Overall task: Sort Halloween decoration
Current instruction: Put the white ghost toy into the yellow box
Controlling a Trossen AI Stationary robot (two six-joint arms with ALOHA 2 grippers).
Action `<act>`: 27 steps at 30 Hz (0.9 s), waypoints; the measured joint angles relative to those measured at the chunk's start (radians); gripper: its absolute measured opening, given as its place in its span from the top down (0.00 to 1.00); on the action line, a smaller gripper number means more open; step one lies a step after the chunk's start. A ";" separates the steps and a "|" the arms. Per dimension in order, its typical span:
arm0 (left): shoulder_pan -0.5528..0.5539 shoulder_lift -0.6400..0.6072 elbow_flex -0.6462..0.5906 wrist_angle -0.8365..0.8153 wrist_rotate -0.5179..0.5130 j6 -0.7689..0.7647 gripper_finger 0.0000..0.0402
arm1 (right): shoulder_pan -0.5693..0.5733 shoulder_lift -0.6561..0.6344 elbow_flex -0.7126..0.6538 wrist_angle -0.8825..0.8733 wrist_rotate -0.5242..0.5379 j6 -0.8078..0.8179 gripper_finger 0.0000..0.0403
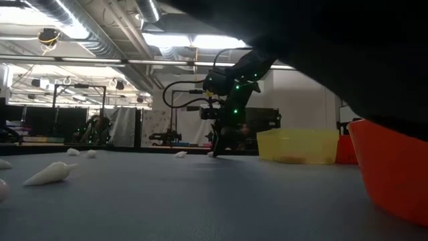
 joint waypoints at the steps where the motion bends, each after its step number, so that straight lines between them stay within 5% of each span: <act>1: 0.000 0.000 0.000 0.000 0.000 0.000 0.58 | 0.000 0.000 0.000 0.000 0.003 0.000 0.69; 27: 0.000 0.000 0.000 0.000 0.004 0.000 0.58 | 0.009 0.000 0.001 -0.064 0.146 -0.116 0.70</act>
